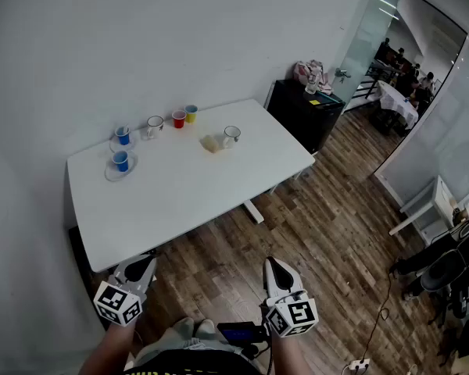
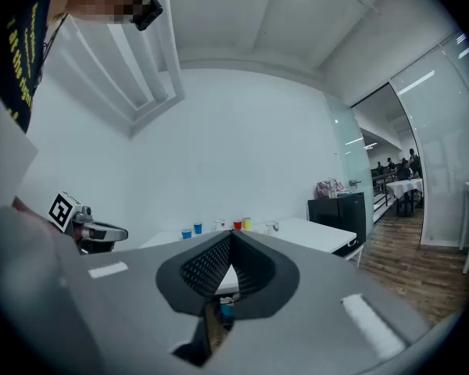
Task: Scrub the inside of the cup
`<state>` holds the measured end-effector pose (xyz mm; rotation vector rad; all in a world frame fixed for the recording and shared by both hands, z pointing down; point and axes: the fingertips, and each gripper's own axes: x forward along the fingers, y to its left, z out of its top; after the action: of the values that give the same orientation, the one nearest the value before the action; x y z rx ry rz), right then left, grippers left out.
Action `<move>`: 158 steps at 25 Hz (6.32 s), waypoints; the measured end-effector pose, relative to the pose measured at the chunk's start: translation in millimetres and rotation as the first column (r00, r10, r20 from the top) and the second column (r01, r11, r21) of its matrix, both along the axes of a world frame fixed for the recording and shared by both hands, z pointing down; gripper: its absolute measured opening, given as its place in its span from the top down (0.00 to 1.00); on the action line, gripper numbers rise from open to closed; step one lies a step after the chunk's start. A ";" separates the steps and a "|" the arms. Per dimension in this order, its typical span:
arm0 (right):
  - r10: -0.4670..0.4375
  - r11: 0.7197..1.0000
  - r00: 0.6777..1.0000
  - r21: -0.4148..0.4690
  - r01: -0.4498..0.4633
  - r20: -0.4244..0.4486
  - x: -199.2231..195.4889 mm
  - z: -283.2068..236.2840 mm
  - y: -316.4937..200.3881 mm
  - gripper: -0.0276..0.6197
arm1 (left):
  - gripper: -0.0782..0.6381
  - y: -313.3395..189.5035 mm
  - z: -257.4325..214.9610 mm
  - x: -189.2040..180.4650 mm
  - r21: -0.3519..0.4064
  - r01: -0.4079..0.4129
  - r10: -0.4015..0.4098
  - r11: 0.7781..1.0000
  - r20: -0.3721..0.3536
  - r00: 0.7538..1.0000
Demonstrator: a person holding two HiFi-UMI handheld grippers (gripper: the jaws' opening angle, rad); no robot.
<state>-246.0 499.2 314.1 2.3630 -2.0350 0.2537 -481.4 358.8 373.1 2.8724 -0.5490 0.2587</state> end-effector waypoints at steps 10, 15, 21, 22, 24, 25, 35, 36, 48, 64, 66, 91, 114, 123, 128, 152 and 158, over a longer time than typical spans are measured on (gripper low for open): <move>0.005 1.000 1.000 0.010 -0.005 -0.007 6.9 -1.9 0.2 0.95 | 0.89 -2.6 1.7 6.3 0.000 -0.010 0.010 1.000 0.004 1.000; 0.009 1.000 1.000 0.011 -0.009 0.001 10.2 2.2 3.4 0.95 | 0.89 -1.1 0.6 11.0 0.000 -0.014 0.014 1.000 0.005 1.000; 0.003 1.000 1.000 0.011 -0.003 0.005 21.8 -3.0 4.9 0.95 | 0.89 0.3 -3.0 23.3 0.005 -0.005 0.005 1.000 0.005 1.000; 0.001 1.000 1.000 0.006 -0.001 -0.004 24.1 -3.9 4.8 0.95 | 0.89 0.1 -3.5 25.7 0.006 -0.003 0.003 1.000 0.005 1.000; -0.010 1.000 1.000 0.003 0.010 -0.017 29.4 -4.8 3.0 0.95 | 0.89 -2.3 -3.5 30.9 0.009 0.003 -0.003 1.000 0.006 1.000; -0.015 1.000 1.000 0.005 0.015 -0.017 32.6 -4.9 2.0 0.95 | 0.89 -4.0 -2.9 34.0 0.009 0.007 -0.007 1.000 0.007 1.000; -0.032 0.998 0.999 0.044 0.033 -0.007 69.3 -7.4 11.4 0.95 | 0.89 4.3 -12.4 76.1 0.063 0.009 -0.008 0.998 -0.020 1.000; -0.034 0.998 0.999 0.045 0.034 -0.006 71.5 -7.6 12.4 0.95 | 0.89 5.3 -13.1 79.2 0.062 0.010 -0.009 0.998 -0.022 1.000; -0.048 0.998 0.999 0.037 0.048 0.019 102.3 7.0 -11.3 0.95 | 0.89 -20.2 -3.7 106.0 0.058 0.032 -0.031 0.998 -0.014 0.999; -0.153 0.988 0.988 -0.023 0.153 -0.018 174.2 10.0 -156.4 0.95 | 0.89 -154.0 6.7 195.1 0.025 0.060 -0.059 0.998 -0.024 0.998; -0.158 0.987 0.987 -0.015 0.157 -0.015 185.1 7.4 -175.4 0.95 | 0.89 -172.8 -0.4 205.5 0.038 0.063 -0.062 0.997 -0.028 0.998; -0.214 0.976 0.976 -0.030 0.215 0.027 249.4 17.9 -338.3 0.95 | 0.89 -358.3 14.2 285.3 0.008 0.014 -0.014 1.000 0.017 1.000; -0.353 0.932 0.934 -0.060 0.356 0.056 276.9 27.7 -410.6 0.94 | 0.88 -414.8 40.7 329.1 -0.110 0.069 -0.068 0.992 0.014 0.998; -0.452 0.889 0.891 -0.052 0.454 0.046 303.1 27.9 -453.5 0.94 | 0.86 -423.3 64.0 358.4 -0.135 0.086 -0.073 0.987 0.093 0.993; -0.501 0.859 0.864 -0.098 0.503 0.045 313.5 44.0 -470.2 0.94 | 0.84 -432.1 72.6 371.9 -0.131 0.111 -0.093 0.985 0.139 0.986; -0.618 0.769 0.780 -0.133 0.625 0.094 338.5 87.2 -531.5 0.93 | 0.73 -476.5 144.2 424.5 -0.249 0.203 -0.124 0.947 0.298 0.946; -0.622 0.762 0.776 -0.144 0.631 0.109 346.6 96.4 -537.0 0.93 | 0.67 -479.8 161.2 438.0 -0.311 0.209 -0.107 0.927 0.314 0.943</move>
<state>100.7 -37.8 410.5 1.4613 -2.5583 0.4507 -43.4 -121.0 534.4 2.4501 -0.7086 0.6880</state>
